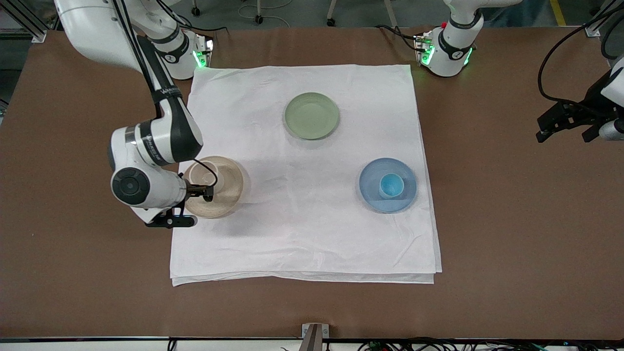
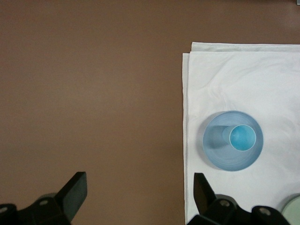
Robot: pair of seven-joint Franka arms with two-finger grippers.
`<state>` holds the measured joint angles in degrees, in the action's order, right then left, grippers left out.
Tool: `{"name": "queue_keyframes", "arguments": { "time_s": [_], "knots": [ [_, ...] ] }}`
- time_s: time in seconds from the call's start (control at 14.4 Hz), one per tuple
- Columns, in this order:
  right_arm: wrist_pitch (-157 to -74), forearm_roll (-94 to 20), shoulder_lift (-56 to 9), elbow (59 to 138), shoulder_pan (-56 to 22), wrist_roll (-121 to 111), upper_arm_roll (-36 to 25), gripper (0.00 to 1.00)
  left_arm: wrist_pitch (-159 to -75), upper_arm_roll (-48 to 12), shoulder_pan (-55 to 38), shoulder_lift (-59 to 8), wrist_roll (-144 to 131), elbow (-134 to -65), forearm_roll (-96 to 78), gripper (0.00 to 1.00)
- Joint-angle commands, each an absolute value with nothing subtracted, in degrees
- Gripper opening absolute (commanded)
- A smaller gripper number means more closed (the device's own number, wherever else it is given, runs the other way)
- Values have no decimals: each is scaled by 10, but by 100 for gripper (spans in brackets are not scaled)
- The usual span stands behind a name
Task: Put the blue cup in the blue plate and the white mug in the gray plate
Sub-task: 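Lower the mug onto the beige plate and open the right gripper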
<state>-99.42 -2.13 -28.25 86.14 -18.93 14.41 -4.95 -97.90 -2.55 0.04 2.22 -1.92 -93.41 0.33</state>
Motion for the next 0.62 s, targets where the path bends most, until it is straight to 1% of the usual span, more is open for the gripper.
{"name": "queue_keyframes", "arguments": {
  "time_s": [0.0, 0.14, 0.28, 0.35, 0.55],
  "knots": [
    [-918, -20, -277, 768, -175, 150, -68, 100, -980, -27, 2, 16, -12, -923, 6, 100],
    [-904, -17, -275, 724, -161, 140, -81, 100, -980, -27, 1, 16, -12, -923, 6, 100],
    [-910, -21, -247, 716, -136, 128, -93, 100, -980, -27, 1, 16, -12, -923, 6, 100],
    [-911, -23, -243, 711, -111, 119, -91, 100, -980, -27, -1, 17, -16, -922, 5, 100],
    [-906, -22, -220, 707, -72, 50, -93, 100, -979, -28, -4, 17, -21, -912, 5, 100]
  ]
}}
